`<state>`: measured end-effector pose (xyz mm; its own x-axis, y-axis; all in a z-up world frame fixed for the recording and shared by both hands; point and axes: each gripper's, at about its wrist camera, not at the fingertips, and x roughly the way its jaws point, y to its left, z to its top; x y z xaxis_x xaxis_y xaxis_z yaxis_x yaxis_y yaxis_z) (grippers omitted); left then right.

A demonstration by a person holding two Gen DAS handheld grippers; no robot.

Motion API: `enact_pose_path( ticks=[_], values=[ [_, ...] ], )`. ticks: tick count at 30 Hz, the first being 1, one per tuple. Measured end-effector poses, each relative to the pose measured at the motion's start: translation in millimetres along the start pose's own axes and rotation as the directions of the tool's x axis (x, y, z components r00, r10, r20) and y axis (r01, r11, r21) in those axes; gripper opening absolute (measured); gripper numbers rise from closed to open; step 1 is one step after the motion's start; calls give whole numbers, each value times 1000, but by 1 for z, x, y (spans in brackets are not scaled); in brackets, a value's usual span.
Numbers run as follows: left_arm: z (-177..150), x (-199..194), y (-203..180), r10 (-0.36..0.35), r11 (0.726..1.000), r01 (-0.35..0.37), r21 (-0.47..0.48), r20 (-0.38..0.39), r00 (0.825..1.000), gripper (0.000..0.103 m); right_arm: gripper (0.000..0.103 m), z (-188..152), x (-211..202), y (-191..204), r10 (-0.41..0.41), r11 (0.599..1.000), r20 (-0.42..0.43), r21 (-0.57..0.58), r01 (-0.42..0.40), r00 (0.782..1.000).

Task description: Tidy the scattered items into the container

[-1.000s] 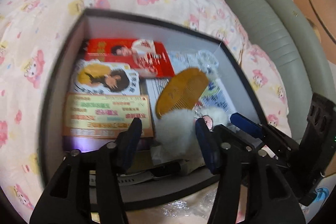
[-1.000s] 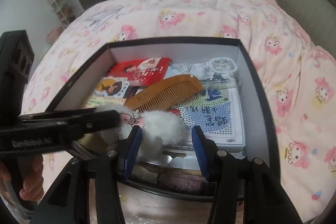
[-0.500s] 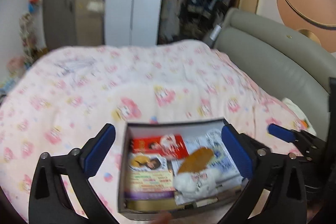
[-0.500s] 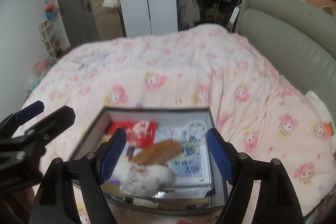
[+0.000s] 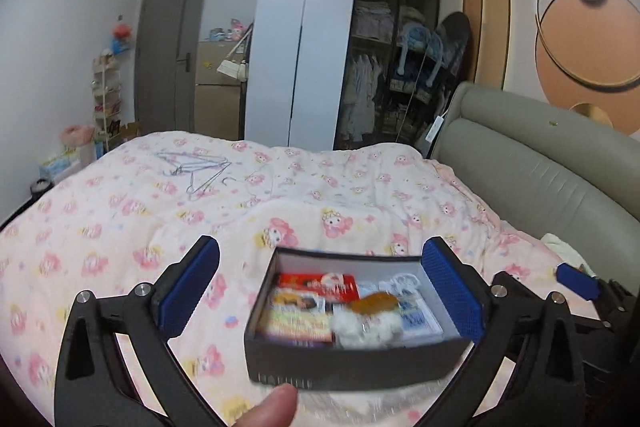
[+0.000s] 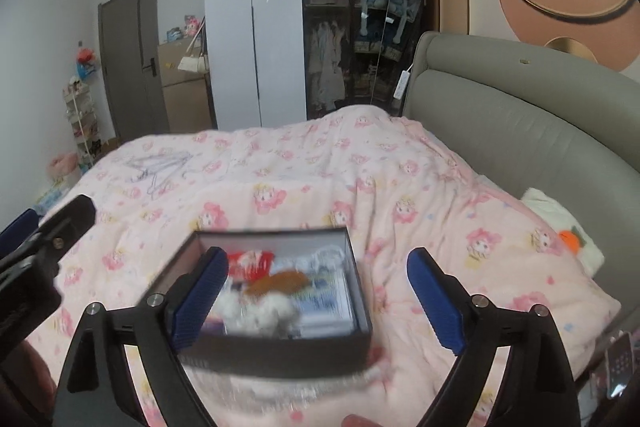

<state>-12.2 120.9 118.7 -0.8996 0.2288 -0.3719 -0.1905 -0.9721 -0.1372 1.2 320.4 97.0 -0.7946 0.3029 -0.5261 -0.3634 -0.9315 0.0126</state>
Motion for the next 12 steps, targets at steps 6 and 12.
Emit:
enact_pose_path(
  ticks=[6, 12],
  values=[
    [-19, -39, 0, 21, 999, -23, 40, 31, 999, 102, 91, -43, -27, -2, -7, 1000, -5, -17, 7, 1000],
    [-28, -44, 4, 27, 999, -28, 26, 30, 999, 102, 91, -59, -29, 1, 2, 1000, -12, -24, -2, 1000]
  ],
)
